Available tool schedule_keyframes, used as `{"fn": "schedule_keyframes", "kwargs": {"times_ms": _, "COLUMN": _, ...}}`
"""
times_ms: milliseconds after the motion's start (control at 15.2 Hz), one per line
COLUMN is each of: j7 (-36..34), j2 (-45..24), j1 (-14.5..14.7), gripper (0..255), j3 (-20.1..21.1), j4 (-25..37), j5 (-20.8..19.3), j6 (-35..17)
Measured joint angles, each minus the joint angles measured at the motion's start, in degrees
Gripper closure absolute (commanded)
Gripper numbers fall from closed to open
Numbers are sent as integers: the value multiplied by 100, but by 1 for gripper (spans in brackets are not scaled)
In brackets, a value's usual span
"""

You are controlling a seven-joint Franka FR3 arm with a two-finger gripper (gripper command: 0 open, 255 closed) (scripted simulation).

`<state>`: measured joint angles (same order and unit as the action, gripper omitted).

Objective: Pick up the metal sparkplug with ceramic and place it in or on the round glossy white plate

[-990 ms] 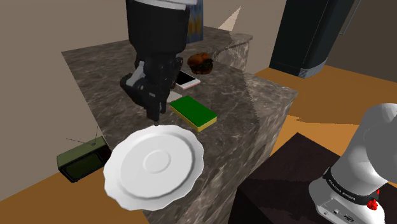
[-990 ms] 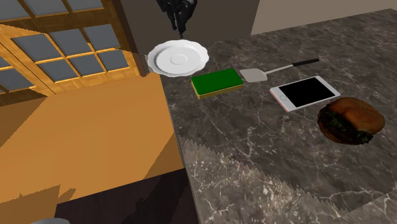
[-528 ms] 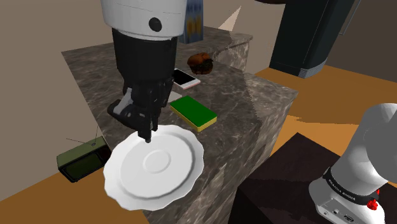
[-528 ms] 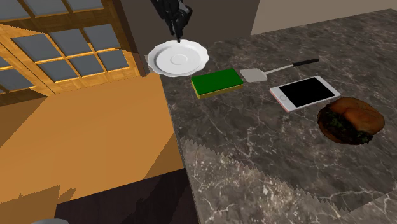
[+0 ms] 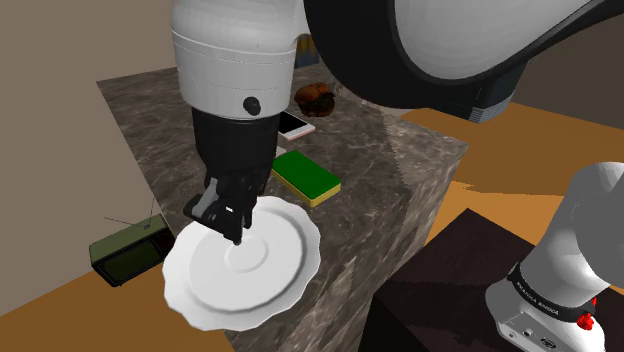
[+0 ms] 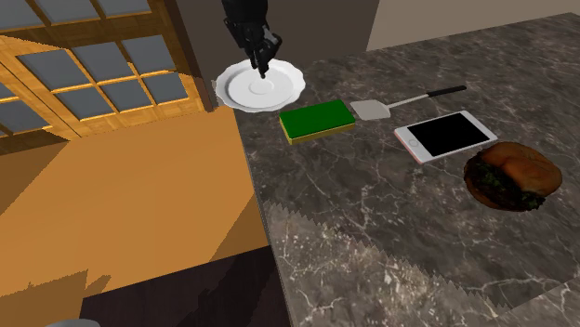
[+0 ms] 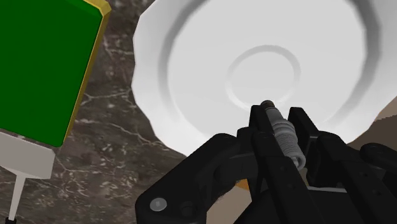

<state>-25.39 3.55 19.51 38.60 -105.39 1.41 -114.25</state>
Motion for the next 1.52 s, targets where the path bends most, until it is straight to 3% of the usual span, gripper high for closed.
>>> {"fn": "schedule_keyframes", "kwargs": {"times_ms": 396, "j7": -5, "j2": -7, "j1": 2, "gripper": 255, "j3": 3, "j4": -61, "j5": -5, "j6": -69}}
{"fn": "schedule_keyframes", "kwargs": {"times_ms": 462, "j7": -5, "j2": -7, "j1": 2, "gripper": 0, "j3": 3, "j4": -61, "j5": -5, "j6": -69}}
{"fn": "schedule_keyframes", "kwargs": {"times_ms": 858, "j7": -5, "j2": -7, "j1": 2, "gripper": 0, "j3": 3, "j4": -62, "j5": -5, "j6": -70}}
{"fn": "schedule_keyframes", "kwargs": {"times_ms": 1122, "j7": 71, "j2": 154, "j1": -18, "gripper": 0, "j3": -45, "j4": 344, "j5": 105, "j6": 458}}
{"fn": "schedule_keyframes", "kwargs": {"times_ms": 1518, "j7": 83, "j2": 182, "j1": -21, "gripper": 0, "j3": -55, "j4": 480, "j5": 123, "j6": 621}}
